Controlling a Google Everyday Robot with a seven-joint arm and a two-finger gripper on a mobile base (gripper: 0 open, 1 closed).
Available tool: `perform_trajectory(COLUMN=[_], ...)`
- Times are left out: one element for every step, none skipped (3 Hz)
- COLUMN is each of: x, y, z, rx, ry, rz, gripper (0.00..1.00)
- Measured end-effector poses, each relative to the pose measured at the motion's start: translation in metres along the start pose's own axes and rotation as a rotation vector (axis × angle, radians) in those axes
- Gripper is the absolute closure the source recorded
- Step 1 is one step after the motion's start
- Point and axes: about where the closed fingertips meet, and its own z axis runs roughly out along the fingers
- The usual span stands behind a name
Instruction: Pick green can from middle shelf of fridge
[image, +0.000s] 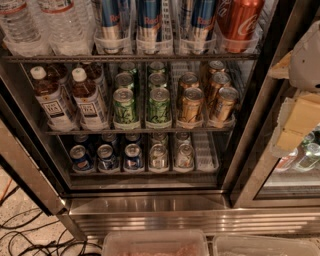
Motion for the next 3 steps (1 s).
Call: perform_trajectory(x=[-0.003,-0.012,-0.024], y=[0.001,0.014,0.036], z=[0.005,0.029,0.076], rx=[0.002,-0.019,-0.075], ry=[-0.003,-0.032,-0.092], rz=[-0.008,-0.009,0.016], gripper=[0.0,0.0,0.0])
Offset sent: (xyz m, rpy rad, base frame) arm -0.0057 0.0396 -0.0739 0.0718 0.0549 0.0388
